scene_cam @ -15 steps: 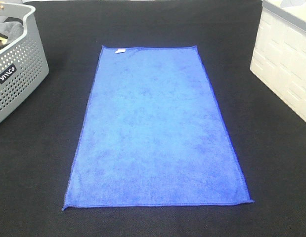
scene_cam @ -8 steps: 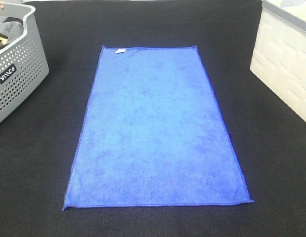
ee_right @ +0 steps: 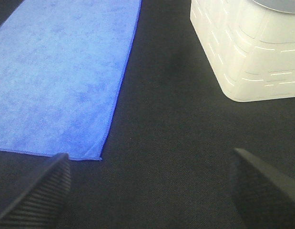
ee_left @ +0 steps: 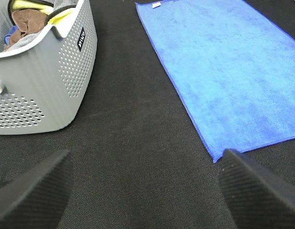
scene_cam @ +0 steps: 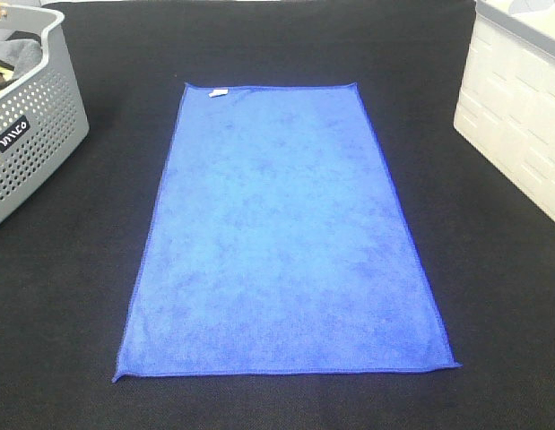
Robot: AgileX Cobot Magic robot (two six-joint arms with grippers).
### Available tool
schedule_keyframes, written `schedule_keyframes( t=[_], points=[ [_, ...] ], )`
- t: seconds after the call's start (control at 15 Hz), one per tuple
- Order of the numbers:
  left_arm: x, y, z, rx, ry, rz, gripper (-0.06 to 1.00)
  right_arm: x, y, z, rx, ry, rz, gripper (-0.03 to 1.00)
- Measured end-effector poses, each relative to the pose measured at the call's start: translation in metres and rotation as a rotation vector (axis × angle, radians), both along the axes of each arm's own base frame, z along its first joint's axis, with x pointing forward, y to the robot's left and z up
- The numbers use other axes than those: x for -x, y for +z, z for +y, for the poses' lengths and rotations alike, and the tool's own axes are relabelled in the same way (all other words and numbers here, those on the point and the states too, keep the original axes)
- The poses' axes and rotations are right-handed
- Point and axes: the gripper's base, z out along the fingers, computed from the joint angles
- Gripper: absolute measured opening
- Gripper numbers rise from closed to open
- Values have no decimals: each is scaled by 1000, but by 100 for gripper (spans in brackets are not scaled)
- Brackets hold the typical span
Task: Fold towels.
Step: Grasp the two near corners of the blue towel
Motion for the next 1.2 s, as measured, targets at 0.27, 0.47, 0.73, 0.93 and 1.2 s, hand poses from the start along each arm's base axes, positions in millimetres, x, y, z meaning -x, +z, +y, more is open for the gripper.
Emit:
schedule_keyframes(
  t=[0.27, 0.47, 0.73, 0.93, 1.2],
  points=[
    [0, 0, 0, 0, 0, 0, 80, 0, 0, 0, 0, 0, 0, 84],
    [0, 0, 0, 0, 0, 0, 80, 0, 0, 0, 0, 0, 0, 84],
    [0, 0, 0, 0, 0, 0, 80, 0, 0, 0, 0, 0, 0, 84],
    [0, 0, 0, 0, 0, 0, 80, 0, 0, 0, 0, 0, 0, 84],
    [0, 0, 0, 0, 0, 0, 80, 0, 0, 0, 0, 0, 0, 84]
  ],
)
